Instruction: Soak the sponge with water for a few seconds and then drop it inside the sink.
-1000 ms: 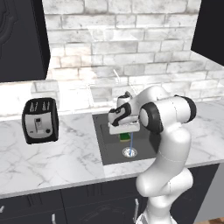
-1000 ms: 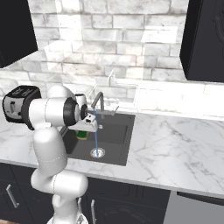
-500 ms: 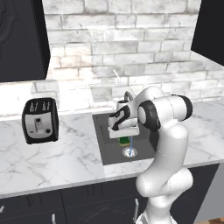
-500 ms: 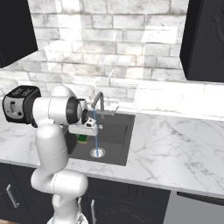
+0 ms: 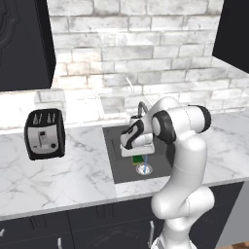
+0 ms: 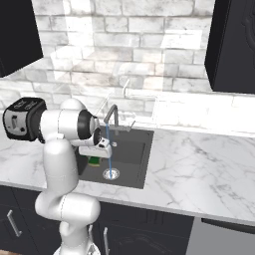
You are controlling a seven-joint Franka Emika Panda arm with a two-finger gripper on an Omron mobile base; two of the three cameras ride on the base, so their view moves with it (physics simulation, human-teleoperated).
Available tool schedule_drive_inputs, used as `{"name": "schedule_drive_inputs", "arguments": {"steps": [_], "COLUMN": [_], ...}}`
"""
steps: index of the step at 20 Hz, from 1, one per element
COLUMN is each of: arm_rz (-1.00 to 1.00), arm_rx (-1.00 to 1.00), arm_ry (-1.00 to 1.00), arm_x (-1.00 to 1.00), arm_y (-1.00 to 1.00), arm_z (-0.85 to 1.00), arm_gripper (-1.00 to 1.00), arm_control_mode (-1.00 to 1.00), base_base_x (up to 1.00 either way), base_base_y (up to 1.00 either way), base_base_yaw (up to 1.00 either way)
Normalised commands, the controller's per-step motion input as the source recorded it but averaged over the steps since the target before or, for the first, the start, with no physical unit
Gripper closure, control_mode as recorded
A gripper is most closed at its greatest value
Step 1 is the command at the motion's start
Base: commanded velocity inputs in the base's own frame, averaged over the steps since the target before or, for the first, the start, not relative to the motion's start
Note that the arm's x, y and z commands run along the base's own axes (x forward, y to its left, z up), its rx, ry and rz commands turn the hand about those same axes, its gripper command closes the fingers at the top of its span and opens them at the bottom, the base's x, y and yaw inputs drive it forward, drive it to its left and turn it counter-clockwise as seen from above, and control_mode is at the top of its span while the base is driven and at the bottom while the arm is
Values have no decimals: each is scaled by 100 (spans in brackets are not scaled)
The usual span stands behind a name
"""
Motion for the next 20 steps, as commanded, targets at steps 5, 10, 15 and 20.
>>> {"name": "schedule_drive_inputs", "arguments": {"steps": [5, 10, 15, 20], "arm_rz": [0, 0, 0, 0], "arm_rx": [0, 0, 0, 0], "arm_ry": [-3, -5, -7, -7], "arm_x": [1, 6, 11, 6], "arm_y": [0, 0, 0, 0], "arm_z": [-8, -5, -3, -8], "arm_gripper": [100, 100, 100, 100], "arm_control_mode": [-100, -100, -100, -100], "base_base_x": [0, 0, 0, 0], "base_base_y": [0, 0, 0, 0], "base_base_yaw": [0, 0, 0, 0]}}
